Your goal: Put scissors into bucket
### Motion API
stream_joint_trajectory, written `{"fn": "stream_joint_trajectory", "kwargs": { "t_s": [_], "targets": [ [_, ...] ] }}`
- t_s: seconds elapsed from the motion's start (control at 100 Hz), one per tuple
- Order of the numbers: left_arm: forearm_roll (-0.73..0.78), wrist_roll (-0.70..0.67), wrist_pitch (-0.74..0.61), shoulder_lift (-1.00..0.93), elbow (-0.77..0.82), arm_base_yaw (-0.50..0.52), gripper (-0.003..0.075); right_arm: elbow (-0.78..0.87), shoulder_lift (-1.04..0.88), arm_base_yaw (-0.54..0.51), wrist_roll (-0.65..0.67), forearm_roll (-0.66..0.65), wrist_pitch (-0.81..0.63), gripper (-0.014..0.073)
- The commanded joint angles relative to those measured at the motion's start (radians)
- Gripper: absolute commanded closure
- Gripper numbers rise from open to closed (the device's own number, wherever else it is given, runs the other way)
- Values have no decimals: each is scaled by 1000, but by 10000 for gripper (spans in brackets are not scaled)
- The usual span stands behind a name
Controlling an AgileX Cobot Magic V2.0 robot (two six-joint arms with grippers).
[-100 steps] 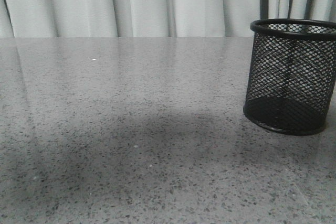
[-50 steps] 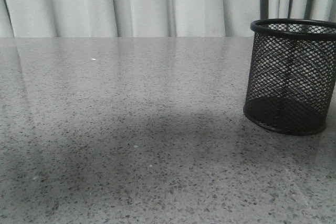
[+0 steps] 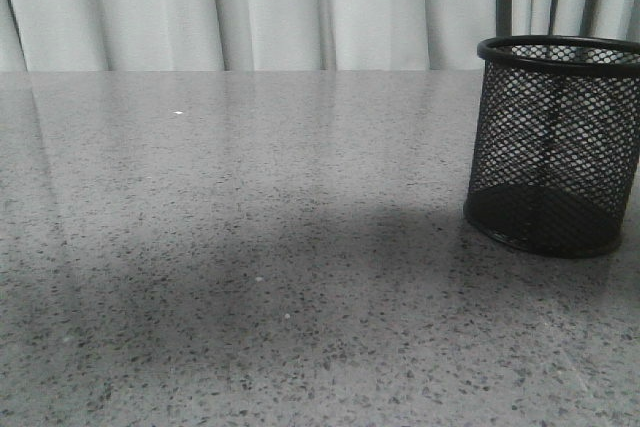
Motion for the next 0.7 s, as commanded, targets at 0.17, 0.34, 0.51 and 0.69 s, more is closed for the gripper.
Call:
{"fn": "stream_joint_trajectory", "kwargs": {
  "t_s": [0.17, 0.34, 0.51, 0.69],
  "targets": [
    [-183, -16, -88, -26, -30, -7, 685, -94, 50, 25, -60, 16, -44, 636],
    [-234, -16, -138, -75, -30, -7, 468, -122, 56, 23, -58, -92, -113, 637],
    [-234, -19, -155, -178, -30, -7, 427, -122, 57, -10, -57, -132, -134, 637],
    [-222, -180, -120, -310, -25, -7, 550, -178, 57, -95, -48, -158, -29, 637]
  ]
}}
